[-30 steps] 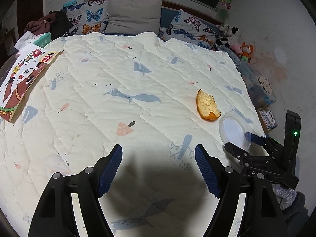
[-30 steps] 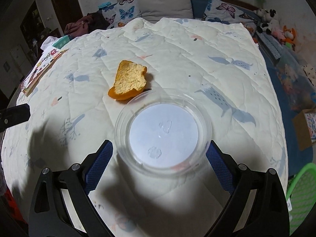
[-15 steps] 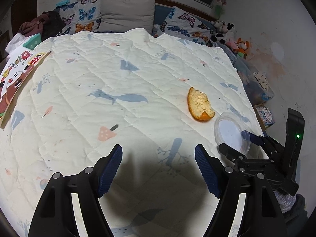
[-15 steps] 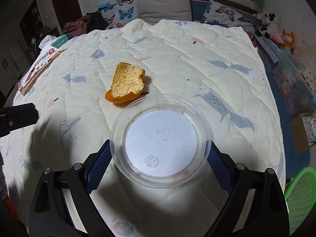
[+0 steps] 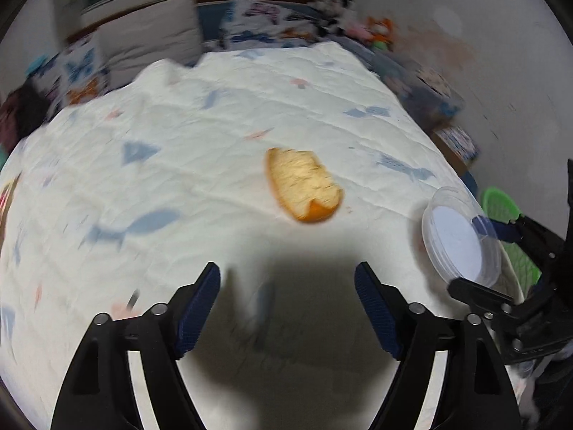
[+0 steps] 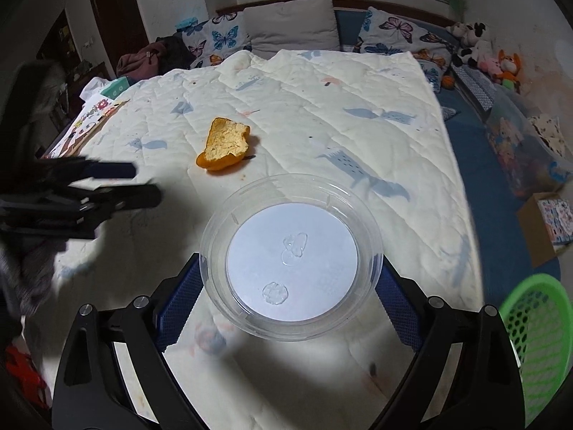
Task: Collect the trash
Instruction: 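Grasp the orange bread crust with the left tool while the right tool holds the lid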
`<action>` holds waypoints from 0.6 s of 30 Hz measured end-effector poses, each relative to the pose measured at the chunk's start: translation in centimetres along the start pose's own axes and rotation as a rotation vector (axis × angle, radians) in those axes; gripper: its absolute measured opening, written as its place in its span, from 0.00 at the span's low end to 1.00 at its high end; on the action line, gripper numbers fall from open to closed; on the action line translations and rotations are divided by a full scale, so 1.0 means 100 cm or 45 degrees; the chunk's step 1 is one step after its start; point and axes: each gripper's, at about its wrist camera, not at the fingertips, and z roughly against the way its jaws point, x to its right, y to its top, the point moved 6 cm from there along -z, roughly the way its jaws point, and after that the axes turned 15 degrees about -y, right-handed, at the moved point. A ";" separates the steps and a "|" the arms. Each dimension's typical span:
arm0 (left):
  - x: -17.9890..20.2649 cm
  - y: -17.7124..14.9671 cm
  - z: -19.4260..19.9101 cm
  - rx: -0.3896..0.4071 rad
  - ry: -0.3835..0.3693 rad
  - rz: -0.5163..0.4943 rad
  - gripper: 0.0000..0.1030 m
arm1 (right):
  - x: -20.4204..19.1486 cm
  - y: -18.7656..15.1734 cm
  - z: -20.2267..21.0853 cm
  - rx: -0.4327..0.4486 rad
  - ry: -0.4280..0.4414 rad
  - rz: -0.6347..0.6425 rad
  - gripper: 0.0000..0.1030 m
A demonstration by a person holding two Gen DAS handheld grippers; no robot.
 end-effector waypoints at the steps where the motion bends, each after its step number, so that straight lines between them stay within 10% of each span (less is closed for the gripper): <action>1: 0.001 0.004 -0.004 -0.007 0.000 -0.029 0.75 | 0.002 -0.002 0.003 0.003 0.000 -0.005 0.88; 18: -0.001 0.044 -0.050 -0.105 -0.087 -0.294 0.75 | 0.011 -0.015 0.027 0.015 0.005 -0.038 0.88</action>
